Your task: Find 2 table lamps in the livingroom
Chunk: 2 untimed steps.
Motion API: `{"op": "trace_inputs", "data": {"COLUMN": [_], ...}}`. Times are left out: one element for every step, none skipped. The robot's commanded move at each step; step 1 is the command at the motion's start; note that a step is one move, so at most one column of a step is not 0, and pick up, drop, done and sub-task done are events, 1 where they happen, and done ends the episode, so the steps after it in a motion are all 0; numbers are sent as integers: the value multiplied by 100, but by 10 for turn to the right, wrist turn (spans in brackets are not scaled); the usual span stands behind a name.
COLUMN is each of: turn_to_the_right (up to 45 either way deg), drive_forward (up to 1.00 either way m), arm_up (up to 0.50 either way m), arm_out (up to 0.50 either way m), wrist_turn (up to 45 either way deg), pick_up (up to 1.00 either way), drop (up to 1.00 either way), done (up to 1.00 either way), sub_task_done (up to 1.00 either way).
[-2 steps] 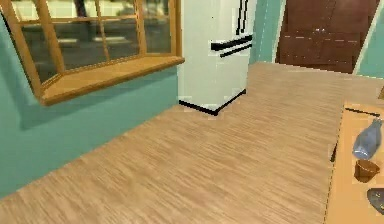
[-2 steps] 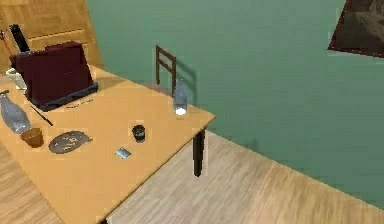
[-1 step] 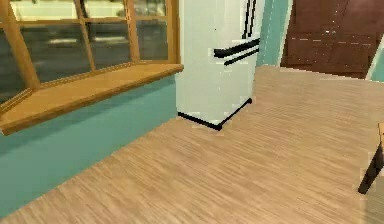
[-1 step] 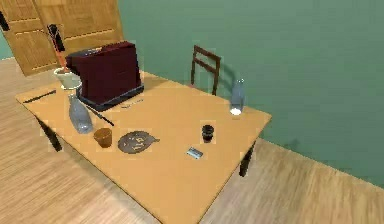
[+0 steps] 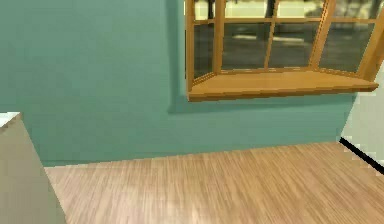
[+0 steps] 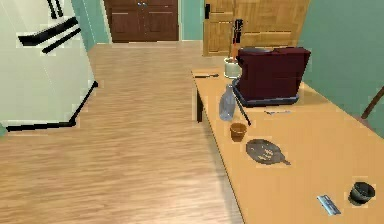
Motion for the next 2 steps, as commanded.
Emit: {"op": "trace_inputs", "data": {"turn_to_the_right": [-150, 0], "drive_forward": [0, 45], "arm_up": [0, 0], "arm_out": [0, 0], "wrist_turn": [0, 0], "pick_up": [0, 0], "drop": [0, 0], "done": [0, 0], "sub_task_done": [0, 0]}}
